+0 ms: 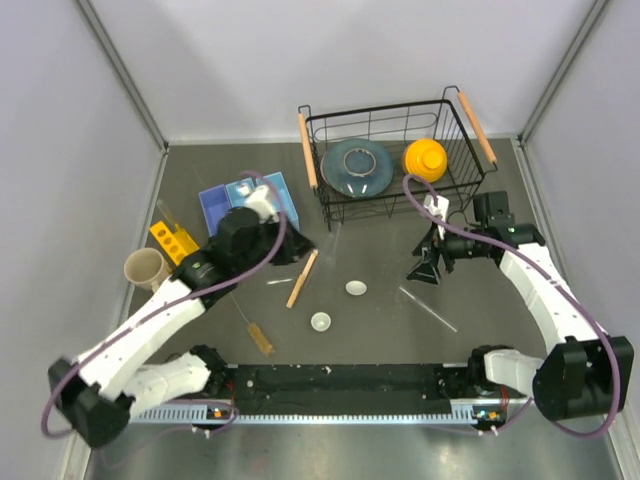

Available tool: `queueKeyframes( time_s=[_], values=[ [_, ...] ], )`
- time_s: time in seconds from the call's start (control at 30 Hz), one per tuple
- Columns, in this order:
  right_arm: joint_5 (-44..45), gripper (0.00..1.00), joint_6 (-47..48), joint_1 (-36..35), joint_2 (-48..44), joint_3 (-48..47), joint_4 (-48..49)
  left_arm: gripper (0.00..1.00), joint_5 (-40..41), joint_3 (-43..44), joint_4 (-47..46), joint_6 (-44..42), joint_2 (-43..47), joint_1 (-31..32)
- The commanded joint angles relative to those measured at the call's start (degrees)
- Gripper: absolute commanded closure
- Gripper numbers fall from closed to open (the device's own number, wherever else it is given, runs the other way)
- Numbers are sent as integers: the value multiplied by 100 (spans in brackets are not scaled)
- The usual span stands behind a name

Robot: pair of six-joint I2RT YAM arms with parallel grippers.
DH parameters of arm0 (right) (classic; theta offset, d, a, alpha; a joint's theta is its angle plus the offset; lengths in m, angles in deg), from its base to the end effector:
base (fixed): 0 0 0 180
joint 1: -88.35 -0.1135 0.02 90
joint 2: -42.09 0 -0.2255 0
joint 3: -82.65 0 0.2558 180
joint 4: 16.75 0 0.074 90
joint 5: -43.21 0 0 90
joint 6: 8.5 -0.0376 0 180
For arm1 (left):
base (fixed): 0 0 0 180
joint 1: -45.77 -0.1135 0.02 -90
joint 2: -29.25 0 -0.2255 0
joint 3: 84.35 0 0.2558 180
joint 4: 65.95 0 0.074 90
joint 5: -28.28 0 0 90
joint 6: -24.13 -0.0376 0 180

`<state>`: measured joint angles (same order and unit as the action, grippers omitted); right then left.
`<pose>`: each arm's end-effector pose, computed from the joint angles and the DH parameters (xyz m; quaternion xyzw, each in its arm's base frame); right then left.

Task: Organize the chemistry lab equipment

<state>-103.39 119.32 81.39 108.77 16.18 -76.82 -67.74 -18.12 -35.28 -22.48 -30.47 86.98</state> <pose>0.2280 0.0595 0.2374 -0.4366 0.7406 0.3816 0.3396 0.1946 -0.1756 0.2916 0.0126 0.8387 -0.3979 0.3717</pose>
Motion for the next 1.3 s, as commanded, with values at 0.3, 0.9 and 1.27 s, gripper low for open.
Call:
queueKeyframes(
  time_s=[0.3,0.9,1.27],
  values=[
    [316,22,-425,239,-682,281,660,85,2079,754,2193,-2827,270,-3584],
    [298,21,-486,239,-603,351,721,85,1964,991,294,-3250,-1296,-5211],
    [281,21,-486,239,-506,360,721,85,2017,1097,109,-3302,-1761,-5307]
  ],
)
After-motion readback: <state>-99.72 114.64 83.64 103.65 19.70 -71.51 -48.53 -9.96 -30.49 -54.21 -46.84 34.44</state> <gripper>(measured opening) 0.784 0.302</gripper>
